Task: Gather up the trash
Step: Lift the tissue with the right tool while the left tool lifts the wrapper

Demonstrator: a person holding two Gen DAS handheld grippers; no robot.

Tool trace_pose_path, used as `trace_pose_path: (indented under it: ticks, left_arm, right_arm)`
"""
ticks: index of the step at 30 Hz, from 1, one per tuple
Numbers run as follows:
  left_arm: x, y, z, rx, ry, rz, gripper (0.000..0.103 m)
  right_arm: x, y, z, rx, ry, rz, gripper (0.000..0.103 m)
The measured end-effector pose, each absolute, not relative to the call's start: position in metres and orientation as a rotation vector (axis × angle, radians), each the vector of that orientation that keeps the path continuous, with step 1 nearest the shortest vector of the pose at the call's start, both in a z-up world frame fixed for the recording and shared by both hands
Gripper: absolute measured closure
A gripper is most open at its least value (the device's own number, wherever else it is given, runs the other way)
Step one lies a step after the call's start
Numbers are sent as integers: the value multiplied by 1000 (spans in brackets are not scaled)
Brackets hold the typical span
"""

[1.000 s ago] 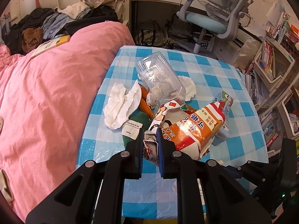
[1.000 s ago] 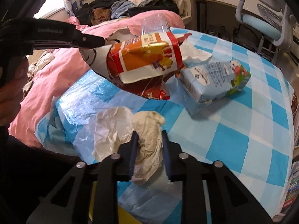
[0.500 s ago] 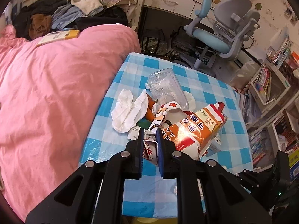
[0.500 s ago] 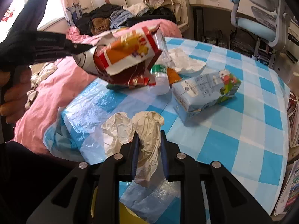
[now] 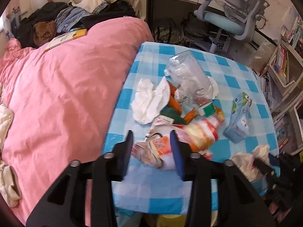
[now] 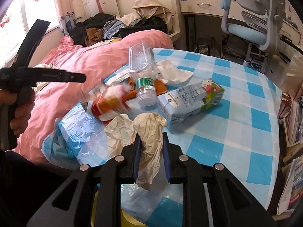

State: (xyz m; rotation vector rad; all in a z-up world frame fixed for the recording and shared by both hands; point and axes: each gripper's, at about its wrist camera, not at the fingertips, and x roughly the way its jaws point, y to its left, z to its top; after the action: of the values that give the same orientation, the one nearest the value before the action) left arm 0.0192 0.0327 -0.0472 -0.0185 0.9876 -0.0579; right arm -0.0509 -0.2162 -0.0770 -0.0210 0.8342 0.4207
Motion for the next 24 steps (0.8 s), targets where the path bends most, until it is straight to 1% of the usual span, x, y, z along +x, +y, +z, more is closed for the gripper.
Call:
trace_pose_path:
  ticks: [1, 4, 5, 7, 8, 9, 13, 16, 18, 19, 22, 24]
  left_arm:
    - [19, 38, -46, -39, 991, -67, 61]
    - [24, 51, -49, -76, 1022, -74, 51]
    - [25, 53, -52, -71, 1030, -71, 50]
    - [25, 47, -52, -60, 1021, -127, 48]
    - [25, 39, -53, -30, 1015, -164, 43]
    - [25, 29, -57, 20, 1020, -202, 41]
    - [25, -4, -84, 254, 1080, -239, 41]
    - [31, -13, -106, 361, 1118, -186, 41]
    - [36, -14, -117, 352, 1155, -190, 57]
    - [37, -13, -118, 324, 1169, -204, 75]
    - [36, -11, -111, 283, 1141, -190, 86]
    - [32, -5, -100, 215, 1106, -183, 88]
  right_arm:
    - [-51, -218, -76, -16, 832, 417, 81]
    - [-51, -225, -75, -5, 826, 416, 81]
    - [-51, -226, -74, -3, 825, 417, 81]
    - [-51, -231, -74, 6, 825, 420, 81]
    - [-52, -233, -74, 11, 825, 420, 81]
    - [-52, -236, -74, 20, 825, 421, 81]
    - [-53, -247, -72, 49, 821, 427, 81]
    - [-53, -250, -72, 69, 824, 438, 81]
    - [-53, -250, -72, 68, 826, 448, 81]
    - [-54, -249, -71, 67, 825, 452, 81]
    - [-56, -247, -68, 64, 815, 468, 81]
    - [-57, -246, -66, 66, 808, 474, 81]
